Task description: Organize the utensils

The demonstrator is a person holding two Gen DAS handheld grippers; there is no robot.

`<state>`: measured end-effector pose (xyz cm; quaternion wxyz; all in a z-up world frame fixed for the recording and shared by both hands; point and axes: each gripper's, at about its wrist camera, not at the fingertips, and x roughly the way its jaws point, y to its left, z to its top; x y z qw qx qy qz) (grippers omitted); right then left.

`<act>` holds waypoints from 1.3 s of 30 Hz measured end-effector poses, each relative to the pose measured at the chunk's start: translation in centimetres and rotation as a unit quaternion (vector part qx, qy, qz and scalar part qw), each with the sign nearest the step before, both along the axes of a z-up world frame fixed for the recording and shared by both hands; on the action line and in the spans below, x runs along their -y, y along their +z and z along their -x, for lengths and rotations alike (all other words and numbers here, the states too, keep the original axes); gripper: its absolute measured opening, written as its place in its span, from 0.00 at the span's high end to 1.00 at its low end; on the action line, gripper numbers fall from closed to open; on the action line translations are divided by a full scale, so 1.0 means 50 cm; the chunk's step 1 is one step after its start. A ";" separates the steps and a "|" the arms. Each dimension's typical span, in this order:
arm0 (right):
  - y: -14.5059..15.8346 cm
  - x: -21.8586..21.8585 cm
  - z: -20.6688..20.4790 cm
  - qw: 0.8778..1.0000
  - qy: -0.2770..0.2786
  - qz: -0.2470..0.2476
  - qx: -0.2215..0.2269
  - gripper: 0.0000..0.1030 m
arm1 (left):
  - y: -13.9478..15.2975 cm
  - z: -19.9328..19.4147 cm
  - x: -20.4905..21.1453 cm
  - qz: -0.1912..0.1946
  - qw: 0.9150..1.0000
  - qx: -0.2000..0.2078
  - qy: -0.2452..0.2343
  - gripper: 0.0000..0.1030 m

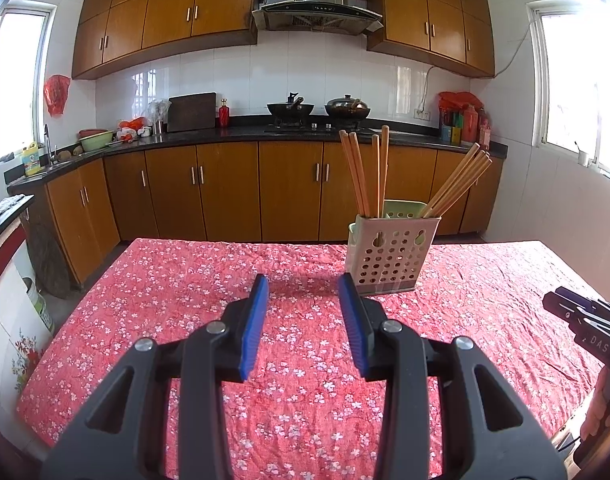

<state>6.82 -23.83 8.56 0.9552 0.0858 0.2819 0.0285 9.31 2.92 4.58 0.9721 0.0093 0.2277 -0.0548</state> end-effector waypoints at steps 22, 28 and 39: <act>0.021 -0.066 0.050 0.998 -0.018 0.041 0.041 0.08 | -0.040 0.068 0.028 0.005 1.000 0.012 -0.007 0.24; 0.020 -0.073 0.071 0.996 -0.034 0.049 0.059 0.02 | -0.042 0.109 0.035 -0.006 0.999 0.046 0.001 0.04; 0.018 -0.096 0.092 0.994 -0.040 0.071 0.069 0.02 | -0.054 0.131 0.034 -0.014 0.999 0.050 0.013 0.04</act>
